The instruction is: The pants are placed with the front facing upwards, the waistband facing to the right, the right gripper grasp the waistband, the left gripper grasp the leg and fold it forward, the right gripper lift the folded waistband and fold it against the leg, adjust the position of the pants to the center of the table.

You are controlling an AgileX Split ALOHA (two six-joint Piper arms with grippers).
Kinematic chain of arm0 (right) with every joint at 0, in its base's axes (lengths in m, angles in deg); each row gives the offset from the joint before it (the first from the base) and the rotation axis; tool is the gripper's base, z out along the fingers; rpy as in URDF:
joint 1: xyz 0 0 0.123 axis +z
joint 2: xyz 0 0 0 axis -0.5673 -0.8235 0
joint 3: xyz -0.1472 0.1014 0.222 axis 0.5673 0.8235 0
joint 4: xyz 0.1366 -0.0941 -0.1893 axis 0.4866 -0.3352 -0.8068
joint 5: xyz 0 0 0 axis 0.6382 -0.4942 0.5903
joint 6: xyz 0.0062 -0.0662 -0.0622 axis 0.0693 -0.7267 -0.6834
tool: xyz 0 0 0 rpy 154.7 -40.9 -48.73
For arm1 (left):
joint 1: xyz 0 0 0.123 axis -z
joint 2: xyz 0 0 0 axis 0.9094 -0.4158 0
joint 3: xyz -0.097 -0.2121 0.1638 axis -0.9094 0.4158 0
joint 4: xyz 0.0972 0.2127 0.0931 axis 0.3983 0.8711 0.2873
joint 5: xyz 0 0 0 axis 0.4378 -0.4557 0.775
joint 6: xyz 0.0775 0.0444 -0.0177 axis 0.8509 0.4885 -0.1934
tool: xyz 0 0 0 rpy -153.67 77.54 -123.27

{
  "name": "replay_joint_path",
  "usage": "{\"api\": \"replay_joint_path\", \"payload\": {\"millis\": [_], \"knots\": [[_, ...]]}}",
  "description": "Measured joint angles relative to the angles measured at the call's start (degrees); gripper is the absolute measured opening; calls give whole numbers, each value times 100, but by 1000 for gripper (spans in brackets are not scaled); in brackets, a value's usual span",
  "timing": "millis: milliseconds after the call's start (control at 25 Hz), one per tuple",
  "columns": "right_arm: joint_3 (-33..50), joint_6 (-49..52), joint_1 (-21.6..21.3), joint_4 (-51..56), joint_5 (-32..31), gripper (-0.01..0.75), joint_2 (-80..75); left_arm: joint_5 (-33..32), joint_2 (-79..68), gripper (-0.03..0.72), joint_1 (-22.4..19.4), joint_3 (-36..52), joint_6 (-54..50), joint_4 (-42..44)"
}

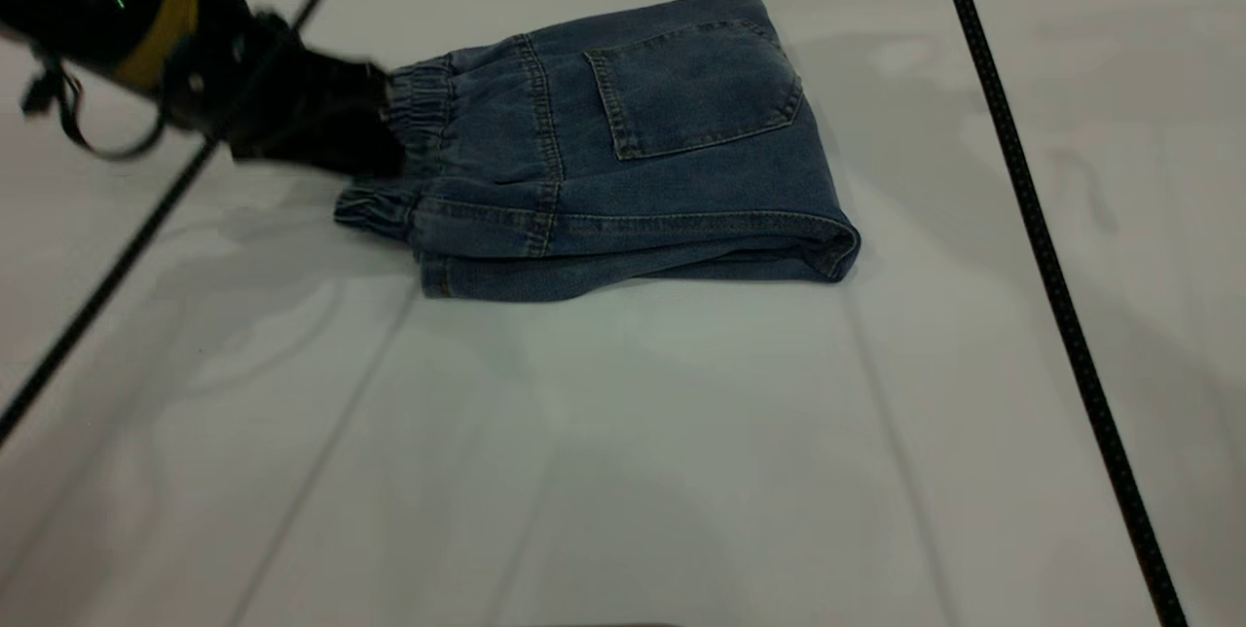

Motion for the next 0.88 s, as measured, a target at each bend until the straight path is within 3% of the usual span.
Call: {"api": "replay_joint_path", "payload": {"millis": [440,880], "knots": [[0,-577,0,70,-130,505,913,-28,2764,240,0,28,147,5],[254,-1321,0,1463,-239,504,3225,146,4825,240,6,69,439,5]]}}
